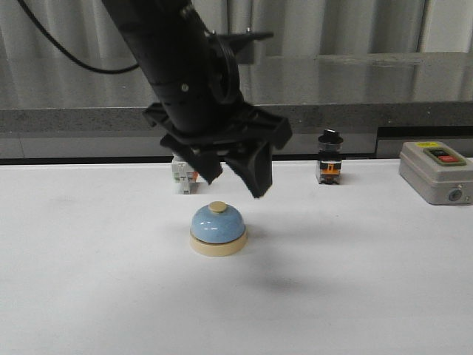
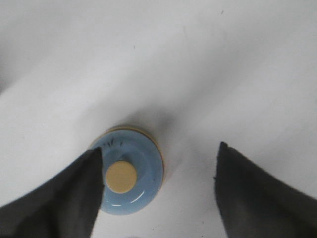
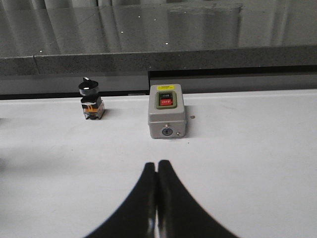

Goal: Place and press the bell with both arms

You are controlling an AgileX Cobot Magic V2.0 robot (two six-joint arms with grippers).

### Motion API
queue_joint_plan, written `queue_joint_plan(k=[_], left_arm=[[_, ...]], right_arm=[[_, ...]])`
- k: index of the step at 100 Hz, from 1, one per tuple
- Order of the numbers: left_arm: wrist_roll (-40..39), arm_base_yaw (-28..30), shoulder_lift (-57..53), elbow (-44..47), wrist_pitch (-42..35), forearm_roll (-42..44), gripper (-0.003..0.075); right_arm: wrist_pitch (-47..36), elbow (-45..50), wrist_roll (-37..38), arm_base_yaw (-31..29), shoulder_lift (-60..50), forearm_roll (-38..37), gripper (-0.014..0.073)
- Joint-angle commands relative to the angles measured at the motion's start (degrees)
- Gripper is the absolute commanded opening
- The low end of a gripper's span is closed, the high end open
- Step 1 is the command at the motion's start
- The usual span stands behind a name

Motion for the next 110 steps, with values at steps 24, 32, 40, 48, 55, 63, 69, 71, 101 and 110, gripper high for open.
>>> queue_joint_plan(k=[24,32,40,48,55,63,69,71,101,110], left_arm=[[-0.74,5.99,-13.99,-2.24,-2.01,-0.35,-0.0019],[-0.74,8.45,-16.32,-2.24,-1.58,-0.35,-0.0019],[-0.74,11.2,-18.23,-2.07,-1.14,-0.35,-0.0019],[-0.74,13.88,-20.35,-1.33,-0.9,-0.26,-0.0019],[-0.74,16.34,-22.15,0.06,-0.9,-0.21,-0.0019],[-0.74,19.26,-24.43,2.35,-1.01,-0.21,-0.0019],[-0.74,21.06,-26.55,4.19,-1.64,-0.21,-0.0019],[-0.74,21.68,-27.33,5.0,-1.86,-0.21,-0.0019],[-0.74,28.17,-38.37,16.77,-6.29,-0.21,-0.0019],[-1.81,30.3,-42.17,20.46,-8.23,-0.21,-0.0019]], right_arm=[[-4.42,-0.21,-0.39,-0.13,0.25,-0.74,-0.0068],[-4.42,-0.21,-0.39,-0.13,0.25,-0.74,-0.0068],[-4.42,-0.21,-0.39,-0.13,0.25,-0.74,-0.0068],[-4.42,-0.21,-0.39,-0.13,0.25,-0.74,-0.0068],[-4.42,-0.21,-0.39,-0.13,0.25,-0.74,-0.0068],[-4.42,-0.21,-0.39,-0.13,0.25,-0.74,-0.0068],[-4.42,-0.21,-0.39,-0.13,0.25,-0.74,-0.0068],[-4.42,-0.21,-0.39,-0.13,0.25,-0.74,-0.0068],[-4.42,-0.21,-0.39,-0.13,0.25,-0.74,-0.0068],[-4.42,-0.21,-0.39,-0.13,0.25,-0.74,-0.0068]])
